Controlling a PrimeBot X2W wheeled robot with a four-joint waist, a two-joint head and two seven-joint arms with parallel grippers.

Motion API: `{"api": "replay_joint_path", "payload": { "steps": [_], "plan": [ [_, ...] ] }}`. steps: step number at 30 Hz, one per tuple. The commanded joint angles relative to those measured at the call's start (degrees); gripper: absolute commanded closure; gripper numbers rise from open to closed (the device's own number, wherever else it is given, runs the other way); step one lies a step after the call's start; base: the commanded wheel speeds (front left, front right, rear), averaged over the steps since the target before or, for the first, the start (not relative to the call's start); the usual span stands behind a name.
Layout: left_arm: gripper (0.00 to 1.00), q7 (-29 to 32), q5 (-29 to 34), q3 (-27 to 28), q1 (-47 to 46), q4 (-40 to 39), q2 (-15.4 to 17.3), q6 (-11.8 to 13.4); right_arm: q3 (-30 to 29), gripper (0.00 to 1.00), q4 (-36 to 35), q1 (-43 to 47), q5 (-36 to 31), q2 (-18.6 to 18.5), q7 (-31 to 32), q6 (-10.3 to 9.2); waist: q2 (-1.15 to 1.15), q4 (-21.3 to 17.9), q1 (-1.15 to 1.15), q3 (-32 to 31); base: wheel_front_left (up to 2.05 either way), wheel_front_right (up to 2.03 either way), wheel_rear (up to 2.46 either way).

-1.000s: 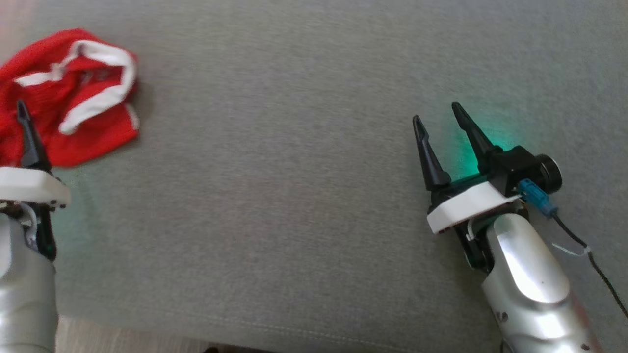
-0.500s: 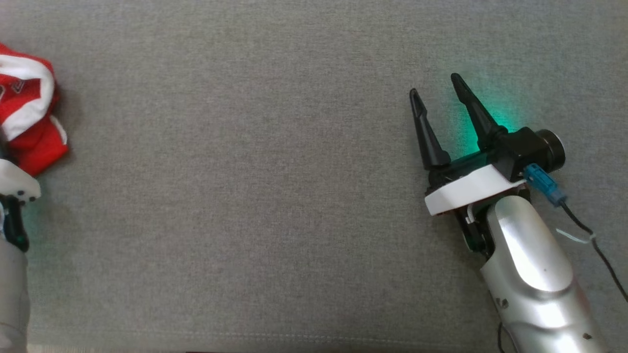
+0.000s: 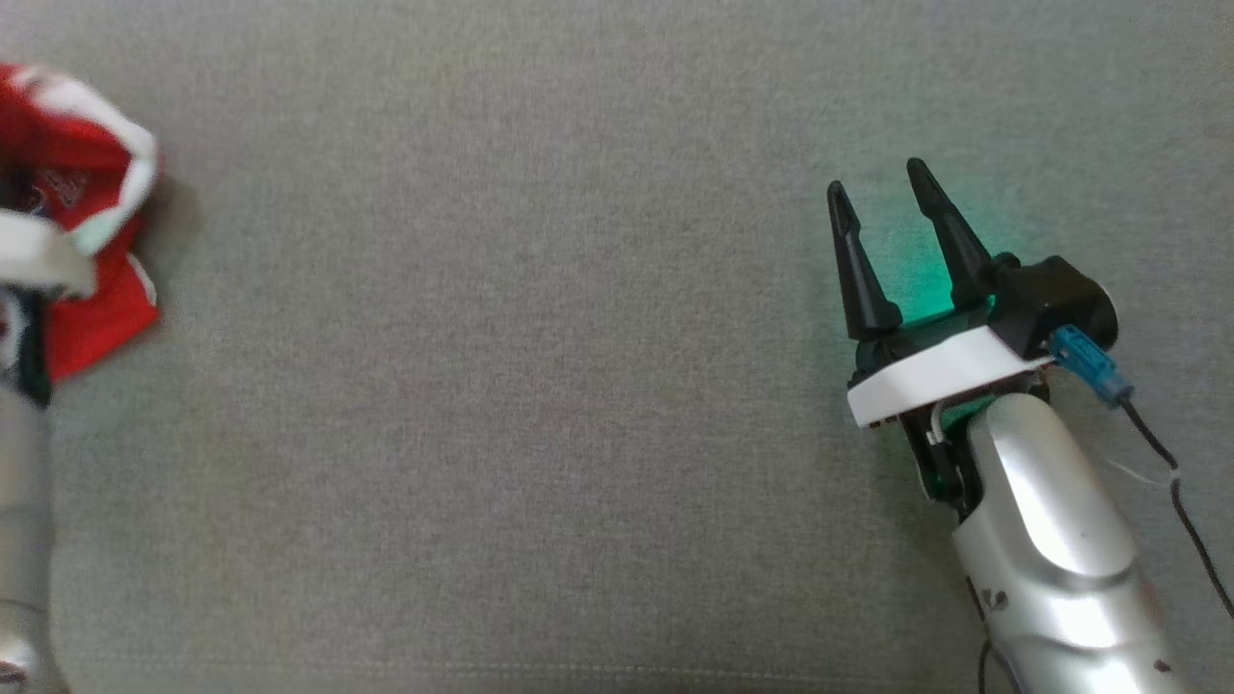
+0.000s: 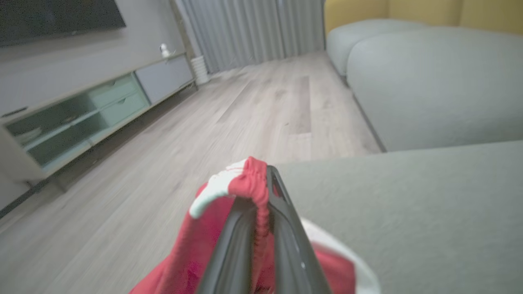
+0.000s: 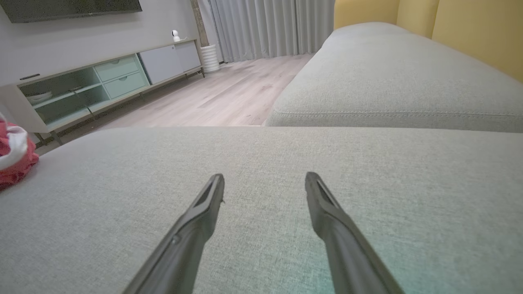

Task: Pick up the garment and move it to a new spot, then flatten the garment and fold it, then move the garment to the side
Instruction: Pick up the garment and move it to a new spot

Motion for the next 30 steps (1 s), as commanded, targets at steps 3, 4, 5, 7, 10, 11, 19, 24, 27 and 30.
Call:
{"api": "replay_joint_path", "payload": {
  "steps": [3,4,5,7,10,11,19,24,27,30],
  "plan": [
    [1.0,-0.61,-0.72,-4.98,-0.54,-8.47,1.03,0.05,1.31,0.0,-0.89,2.14,2.21,0.54,-0.36,-0.03,0.0,-1.47,0.0,-3.56,0.0,0.0,0.0],
    [1.0,-0.61,-1.47,-6.8,-0.39,-10.4,0.48,0.05,1.45,0.0,-0.75,2.51,2.79,0.54,-0.36,-0.03,0.0,-1.94,0.0,-4.21,0.0,0.0,0.0],
    [1.0,-0.61,-2.11,-8.66,-0.23,-12.25,-0.2,0.04,1.6,0.0,-0.63,2.85,3.27,0.54,-0.36,-0.03,0.0,-2.51,0.0,-4.9,0.0,0.0,0.0],
    [1.0,-0.61,-3.3,-11.82,0.17,-15.7,-2.03,0.04,1.89,0.0,-0.52,3.6,4.44,0.54,-0.36,-0.03,0.0,-3.83,0.0,-6.15,0.0,0.0,0.0],
    [1.0,-0.61,-4.48,-17.04,1.3,-20.08,-5.47,0.04,2.39,0.0,-0.53,4.54,6.03,0.54,-0.36,-0.03,0.0,-6.46,0.0,-7.73,0.0,0.0,0.0],
    [1.0,-0.62,-4.94,-18.64,1.61,-21.21,-6.77,0.03,2.66,0.0,-0.65,4.77,6.45,0.54,-0.36,-0.03,0.0,-7.48,0.0,-8.16,0.0,0.0,0.0],
    [1.0,-0.62,-9.4,-32.45,3.08,-22.31,-17.54,0.03,4.13,0.0,-1.41,5.94,8.87,0.54,-0.36,-0.03,0.0,-17.65,0.0,-9.6,0.0,0.0,0.0],
    [1.0,-0.62,-11.41,-37.8,4.14,-20.67,-19.07,0.03,3.85,0.0,-1.7,6.9,9.4,0.54,-0.36,-0.03,0.0,-19.69,0.0,-9.47,0.0,0.0,0.0],
    [0.0,-0.62,-11.97,-37.81,5.89,-19.46,-19.44,0.03,3.18,0.0,-1.71,7.52,9.31,0.54,-0.36,-0.03,0.0,-19.59,0.0,-9.44,0.0,0.0,0.0],
    [0.0,-0.62,-11.85,-36.45,8.36,-17.73,-19.55,0.79,2.35,0.0,-1.79,7.92,9.12,0.54,-0.36,-0.03,0.0,-18.29,0.0,-9.98,0.0,0.0,0.0]
  ]
}}
